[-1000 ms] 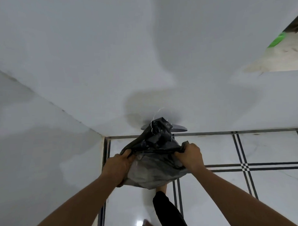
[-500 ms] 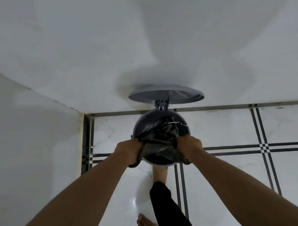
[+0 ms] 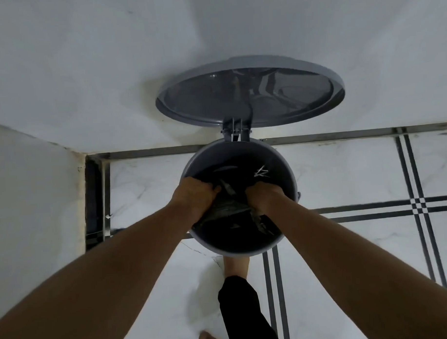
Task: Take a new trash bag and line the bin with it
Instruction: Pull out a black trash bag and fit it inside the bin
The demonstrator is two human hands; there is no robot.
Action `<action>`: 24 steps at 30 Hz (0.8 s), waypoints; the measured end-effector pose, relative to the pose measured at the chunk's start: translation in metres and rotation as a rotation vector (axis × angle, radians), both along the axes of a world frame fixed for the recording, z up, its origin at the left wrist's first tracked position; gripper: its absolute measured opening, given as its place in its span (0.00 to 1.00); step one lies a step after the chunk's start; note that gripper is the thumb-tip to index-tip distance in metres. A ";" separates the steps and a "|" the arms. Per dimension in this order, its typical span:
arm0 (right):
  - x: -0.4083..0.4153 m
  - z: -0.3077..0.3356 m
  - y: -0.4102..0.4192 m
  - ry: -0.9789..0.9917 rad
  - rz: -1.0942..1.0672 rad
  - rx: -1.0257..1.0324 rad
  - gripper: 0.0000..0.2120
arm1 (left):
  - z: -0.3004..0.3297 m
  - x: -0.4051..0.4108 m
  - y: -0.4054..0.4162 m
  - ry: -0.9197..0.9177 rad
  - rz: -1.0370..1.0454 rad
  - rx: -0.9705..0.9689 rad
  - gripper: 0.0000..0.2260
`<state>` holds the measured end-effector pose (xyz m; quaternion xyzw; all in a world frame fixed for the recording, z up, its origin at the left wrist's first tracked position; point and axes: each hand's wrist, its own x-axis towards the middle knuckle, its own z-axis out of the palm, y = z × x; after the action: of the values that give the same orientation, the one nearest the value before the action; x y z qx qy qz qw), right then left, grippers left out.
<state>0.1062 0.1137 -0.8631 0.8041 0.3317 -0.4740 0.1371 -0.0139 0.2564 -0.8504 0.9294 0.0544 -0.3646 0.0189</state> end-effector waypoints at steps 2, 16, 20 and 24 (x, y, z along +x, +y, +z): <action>-0.001 -0.008 -0.006 -0.069 -0.083 0.085 0.16 | -0.004 0.008 0.001 -0.029 0.225 -0.125 0.19; 0.014 0.056 -0.063 -0.441 -0.384 0.892 0.04 | 0.029 -0.029 0.020 -0.643 0.795 -0.745 0.37; 0.030 0.057 -0.072 -0.547 -0.084 0.822 0.16 | 0.041 -0.038 0.039 -0.781 0.333 -0.391 0.34; 0.041 0.053 -0.066 -0.567 0.012 0.531 0.33 | 0.044 -0.042 0.056 -0.688 0.112 -0.198 0.24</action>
<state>0.1468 0.0482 -0.8096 0.9088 0.3963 -0.1297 0.0133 -0.0563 0.3122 -0.8069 0.9869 0.0602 -0.0323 0.1462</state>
